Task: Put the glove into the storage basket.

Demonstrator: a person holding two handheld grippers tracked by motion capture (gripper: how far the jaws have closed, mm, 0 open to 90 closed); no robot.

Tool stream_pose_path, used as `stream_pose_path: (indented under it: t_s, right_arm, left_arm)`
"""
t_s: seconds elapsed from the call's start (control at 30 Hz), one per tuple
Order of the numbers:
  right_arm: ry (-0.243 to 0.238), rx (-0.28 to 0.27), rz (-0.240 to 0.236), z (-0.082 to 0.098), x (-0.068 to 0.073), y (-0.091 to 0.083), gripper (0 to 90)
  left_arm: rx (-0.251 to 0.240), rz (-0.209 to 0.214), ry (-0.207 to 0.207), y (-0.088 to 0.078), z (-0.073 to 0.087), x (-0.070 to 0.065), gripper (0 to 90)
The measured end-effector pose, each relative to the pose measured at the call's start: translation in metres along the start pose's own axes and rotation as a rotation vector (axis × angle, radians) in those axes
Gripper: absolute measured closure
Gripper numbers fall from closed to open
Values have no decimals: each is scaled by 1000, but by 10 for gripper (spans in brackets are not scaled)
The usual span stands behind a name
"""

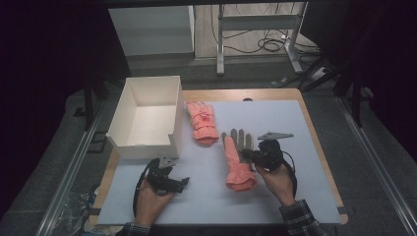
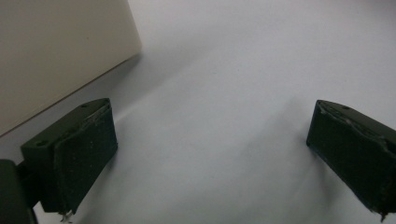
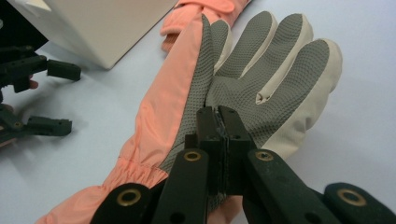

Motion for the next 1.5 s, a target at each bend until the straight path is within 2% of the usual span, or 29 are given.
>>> stream_pose_path:
  t_s: [0.1,0.43,0.63,0.73,0.87,1.07,1.1,1.17,1.33,1.5]
  right_arm:
    - [7,5,-13,8,3,4,886]
    - [18,22,34,29,-1,14,878]
    - [6,15,40,31,-5,10,797]
    - [-24,3,53,24,-5,3,729]
    - [-37,0,64,19,-8,2,680]
    - [-85,4,73,-3,-8,1,579]
    - [-85,4,73,-3,-8,1,579]
    - [-102,-4,88,-15,-8,1,570]
    - [-107,-27,81,-37,-6,2,562]
    - [-134,-21,87,-55,0,10,519]
  left_arm:
    - [0,1,-3,0,0,0,15]
    - [0,1,-3,0,0,0,15]
    - [0,2,-3,0,0,0,15]
    - [0,2,-3,0,0,0,15]
    - [0,1,-3,0,0,0,15]
    - [0,0,-1,0,0,0,15]
    - [0,0,-1,0,0,0,15]
    - [0,1,-4,0,0,0,15]
    - [-2,3,-7,0,0,0,15]
    - [0,4,-6,0,0,0,15]
Point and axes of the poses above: each handheld gripper's, and its own axes: y roughly forward along the jaws, z roughly out of its underside, x roughly to its left, the point moved 5 cm from there along y, roughly forward along the jaws, and after that the axes turned 12 degrees about x, right-handed, at the moved point
